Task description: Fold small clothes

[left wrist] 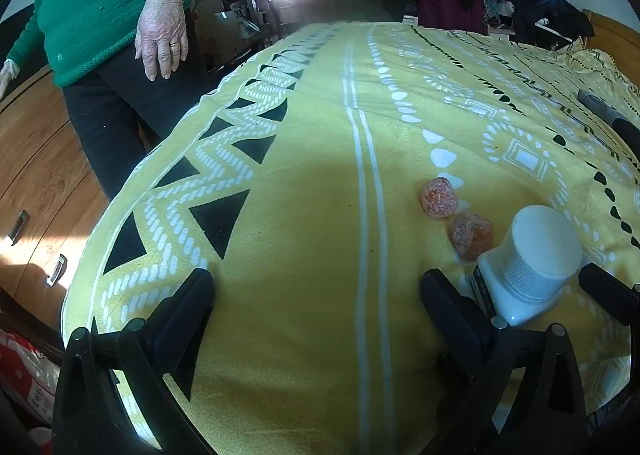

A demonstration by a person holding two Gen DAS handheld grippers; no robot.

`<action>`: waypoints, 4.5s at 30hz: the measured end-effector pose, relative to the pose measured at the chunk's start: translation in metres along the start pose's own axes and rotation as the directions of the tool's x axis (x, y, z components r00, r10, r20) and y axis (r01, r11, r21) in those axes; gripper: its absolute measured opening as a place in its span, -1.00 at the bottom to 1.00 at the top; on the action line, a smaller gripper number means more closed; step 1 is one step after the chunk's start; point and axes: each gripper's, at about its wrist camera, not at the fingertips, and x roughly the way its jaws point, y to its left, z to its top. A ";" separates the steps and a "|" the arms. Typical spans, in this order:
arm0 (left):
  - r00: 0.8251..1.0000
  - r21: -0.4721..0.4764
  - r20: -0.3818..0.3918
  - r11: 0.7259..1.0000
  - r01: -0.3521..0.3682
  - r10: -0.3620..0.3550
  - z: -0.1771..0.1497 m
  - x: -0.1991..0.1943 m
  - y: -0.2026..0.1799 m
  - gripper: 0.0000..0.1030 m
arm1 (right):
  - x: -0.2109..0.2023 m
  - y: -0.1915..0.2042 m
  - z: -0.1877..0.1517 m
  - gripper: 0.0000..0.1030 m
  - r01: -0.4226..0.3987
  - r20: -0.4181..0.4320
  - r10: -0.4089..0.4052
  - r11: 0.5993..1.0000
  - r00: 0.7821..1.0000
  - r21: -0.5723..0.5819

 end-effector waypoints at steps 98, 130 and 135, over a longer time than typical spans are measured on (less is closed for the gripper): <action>1.000 0.001 0.000 1.000 -0.002 0.002 0.001 0.001 -0.002 1.00 | -0.002 0.000 0.000 1.00 0.004 0.002 -0.004 1.000 1.000 -0.005; 1.000 0.002 0.000 1.000 -0.002 0.002 0.000 0.000 -0.002 1.00 | -0.002 0.000 0.000 1.00 0.004 0.002 -0.004 1.000 1.000 -0.006; 1.000 0.001 0.000 1.000 -0.002 0.002 0.000 0.000 -0.002 1.00 | -0.002 0.000 0.000 1.00 0.004 0.002 -0.004 1.000 1.000 -0.006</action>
